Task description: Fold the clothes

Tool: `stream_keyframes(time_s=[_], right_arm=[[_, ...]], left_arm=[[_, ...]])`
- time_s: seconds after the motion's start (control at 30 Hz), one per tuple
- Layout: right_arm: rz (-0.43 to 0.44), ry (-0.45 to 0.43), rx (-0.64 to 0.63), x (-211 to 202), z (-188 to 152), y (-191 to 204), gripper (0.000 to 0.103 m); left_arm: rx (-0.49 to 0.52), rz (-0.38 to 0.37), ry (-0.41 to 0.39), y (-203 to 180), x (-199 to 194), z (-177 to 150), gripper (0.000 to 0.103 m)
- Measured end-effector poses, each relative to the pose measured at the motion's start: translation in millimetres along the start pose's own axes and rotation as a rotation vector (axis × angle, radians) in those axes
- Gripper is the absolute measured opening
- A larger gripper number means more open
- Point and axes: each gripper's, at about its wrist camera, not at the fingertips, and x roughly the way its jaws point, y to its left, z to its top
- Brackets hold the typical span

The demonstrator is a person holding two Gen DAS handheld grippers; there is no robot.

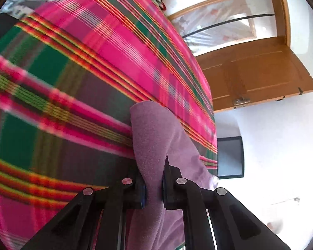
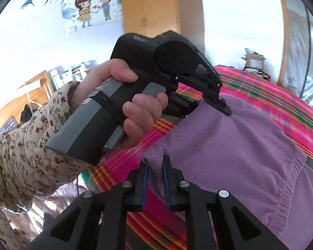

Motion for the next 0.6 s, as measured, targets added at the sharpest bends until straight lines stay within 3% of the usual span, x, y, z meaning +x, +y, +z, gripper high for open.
stream_keyframes(time_s=[0.2, 0.6], right_arm=[[0.049, 0.013, -0.022, 14, 6, 11, 0.014], [0.155, 0.071, 0.008, 32, 5, 11, 0.015]], left_arm=[[-0.009, 0.039, -0.04, 20, -31, 1, 0.011], [-0.059, 0.1, -0.049, 41, -38, -6, 0.012]])
